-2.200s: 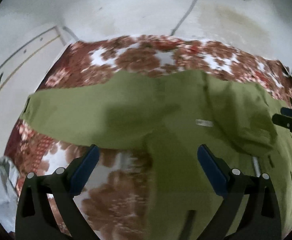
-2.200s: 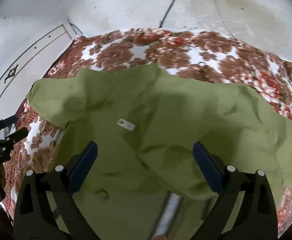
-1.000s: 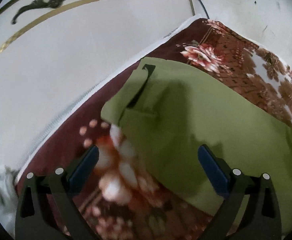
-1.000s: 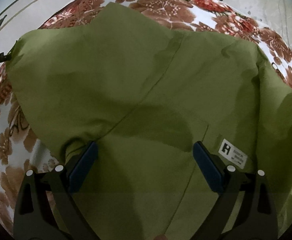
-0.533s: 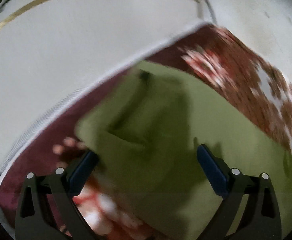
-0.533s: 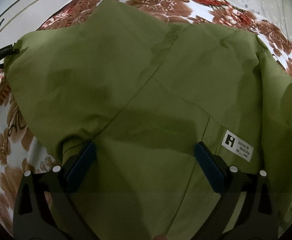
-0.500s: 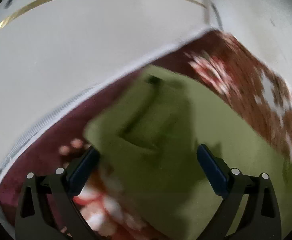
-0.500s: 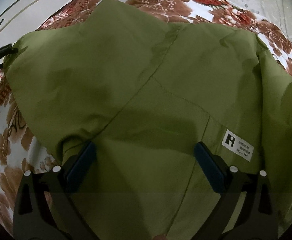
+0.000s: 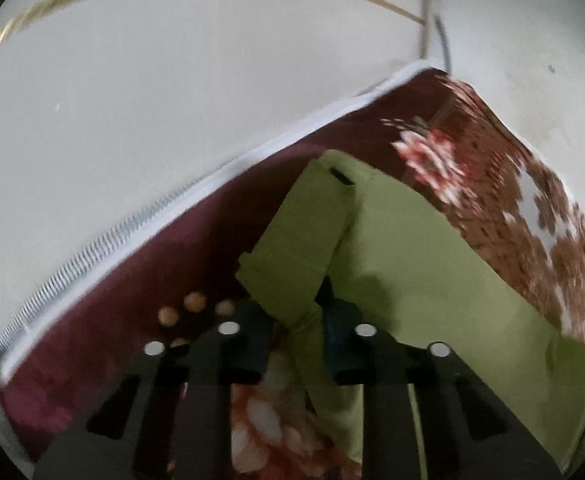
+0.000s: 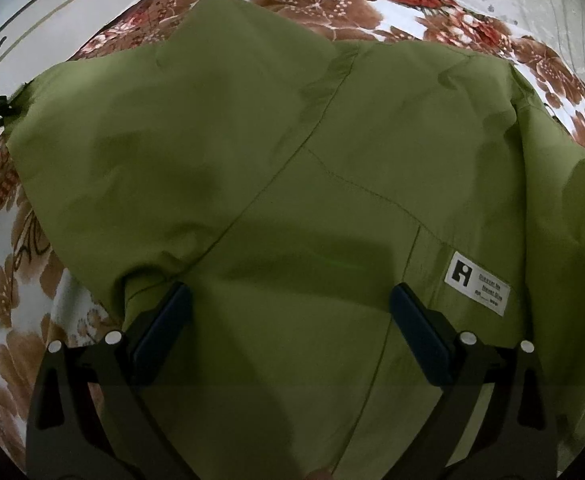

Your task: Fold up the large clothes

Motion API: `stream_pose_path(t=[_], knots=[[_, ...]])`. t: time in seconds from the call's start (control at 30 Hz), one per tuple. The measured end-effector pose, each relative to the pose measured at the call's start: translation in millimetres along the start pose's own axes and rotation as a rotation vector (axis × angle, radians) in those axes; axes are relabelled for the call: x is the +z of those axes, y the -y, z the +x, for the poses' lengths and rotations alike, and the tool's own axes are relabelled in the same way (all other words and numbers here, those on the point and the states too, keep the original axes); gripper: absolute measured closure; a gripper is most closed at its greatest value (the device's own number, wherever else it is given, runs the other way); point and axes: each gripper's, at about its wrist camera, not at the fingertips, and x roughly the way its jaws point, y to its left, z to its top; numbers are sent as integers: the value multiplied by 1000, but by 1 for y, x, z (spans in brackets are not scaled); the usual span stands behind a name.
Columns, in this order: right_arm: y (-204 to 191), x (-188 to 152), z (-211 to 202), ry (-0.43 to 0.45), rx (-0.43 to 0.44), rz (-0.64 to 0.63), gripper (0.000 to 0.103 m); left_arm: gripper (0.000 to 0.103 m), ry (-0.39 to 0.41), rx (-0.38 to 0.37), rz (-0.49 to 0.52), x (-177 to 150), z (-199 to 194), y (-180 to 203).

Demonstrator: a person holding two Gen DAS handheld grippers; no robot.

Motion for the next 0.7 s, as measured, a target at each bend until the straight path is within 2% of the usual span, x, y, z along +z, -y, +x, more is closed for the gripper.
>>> stream_pose_path(t=[0.1,0.2,0.33,0.43,0.5,0.7], knots=[[-1,0,0,-7,-6,6,5,92,6,-12,54,8,-13,12],[1,1,-1,-22,0,24,5,93,21,10,125,13,-30,28],[4,-2,-2,5,32,50,5,95,91,2,212,22,-72,61],[1,-5,-2,25,18,38,5,95,142,-45,289,24,-113,98],[1,-6,-2,26,21,38,5,95,149,-122,340,23,-144,132],[4,-8,-8,6,25,42,5,95,171,-223,449,11,-209,223]])
